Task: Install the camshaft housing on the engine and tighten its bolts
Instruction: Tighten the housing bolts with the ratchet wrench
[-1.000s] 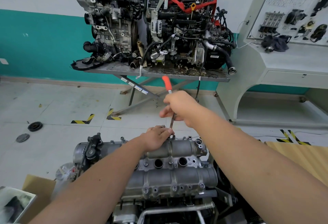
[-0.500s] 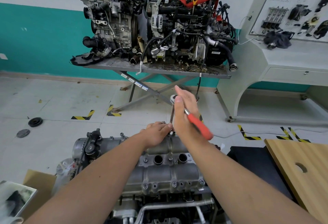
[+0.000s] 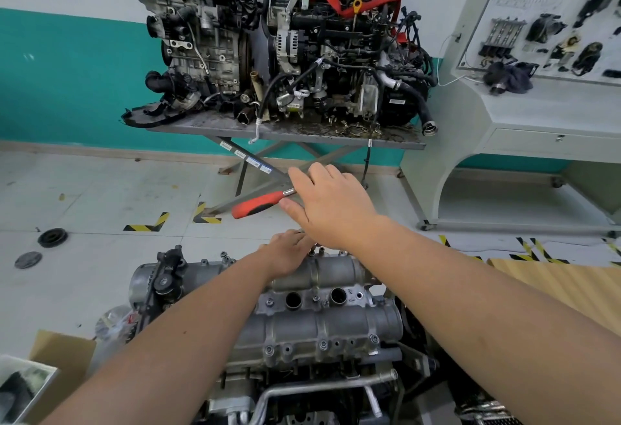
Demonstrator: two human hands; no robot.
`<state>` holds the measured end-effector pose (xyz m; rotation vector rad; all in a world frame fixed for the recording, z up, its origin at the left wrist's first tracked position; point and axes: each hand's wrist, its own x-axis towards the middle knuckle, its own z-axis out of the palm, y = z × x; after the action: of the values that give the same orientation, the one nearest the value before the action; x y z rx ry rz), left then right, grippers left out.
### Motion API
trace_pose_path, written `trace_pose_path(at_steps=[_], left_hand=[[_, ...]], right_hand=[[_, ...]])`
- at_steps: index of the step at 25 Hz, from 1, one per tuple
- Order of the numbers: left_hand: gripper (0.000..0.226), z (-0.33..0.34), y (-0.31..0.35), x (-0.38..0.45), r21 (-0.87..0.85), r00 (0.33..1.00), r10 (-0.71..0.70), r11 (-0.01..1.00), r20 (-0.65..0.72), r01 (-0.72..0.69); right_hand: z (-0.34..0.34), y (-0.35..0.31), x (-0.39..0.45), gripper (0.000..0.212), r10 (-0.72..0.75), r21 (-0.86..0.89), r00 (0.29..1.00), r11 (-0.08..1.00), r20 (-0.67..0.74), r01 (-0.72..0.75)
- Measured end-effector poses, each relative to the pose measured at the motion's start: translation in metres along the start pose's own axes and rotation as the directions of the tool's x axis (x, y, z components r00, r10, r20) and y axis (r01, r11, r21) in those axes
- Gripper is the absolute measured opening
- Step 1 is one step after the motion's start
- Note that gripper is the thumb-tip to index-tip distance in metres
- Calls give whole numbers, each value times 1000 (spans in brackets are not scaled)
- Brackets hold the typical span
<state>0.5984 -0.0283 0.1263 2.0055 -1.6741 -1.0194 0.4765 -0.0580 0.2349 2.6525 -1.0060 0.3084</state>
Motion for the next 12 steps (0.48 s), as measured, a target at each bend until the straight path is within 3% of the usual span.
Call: trace_pose_path(at_steps=[5, 7, 8, 9, 10, 12], left_hand=[[43, 1, -3, 2, 25, 999, 36, 999, -2, -35], [42, 2, -6, 4, 44, 998, 64, 997, -5, -64], [42, 3, -7, 5, 50, 997, 72, 996, -7, -72], [42, 3, -9, 5, 60, 997, 76, 995, -8, -75], [43, 4, -10, 5, 72, 997, 72, 995, -7, -72], [45, 5, -10, 5, 93, 999, 51, 994, 4, -51]], right_hand=[[-10, -9, 5, 44, 40, 67, 999, 997, 7, -40], [-19, -7, 18, 40, 164, 202, 978, 961, 130, -188], [-22, -5, 23, 36, 235, 334, 948, 894, 215, -297], [-25, -2, 25, 31, 294, 511, 902, 748, 317, -423], [-27, 2, 26, 23, 322, 674, 839, 500, 438, -544], [-25, 6, 17, 7, 232, 767, 734, -106, 639, -633]])
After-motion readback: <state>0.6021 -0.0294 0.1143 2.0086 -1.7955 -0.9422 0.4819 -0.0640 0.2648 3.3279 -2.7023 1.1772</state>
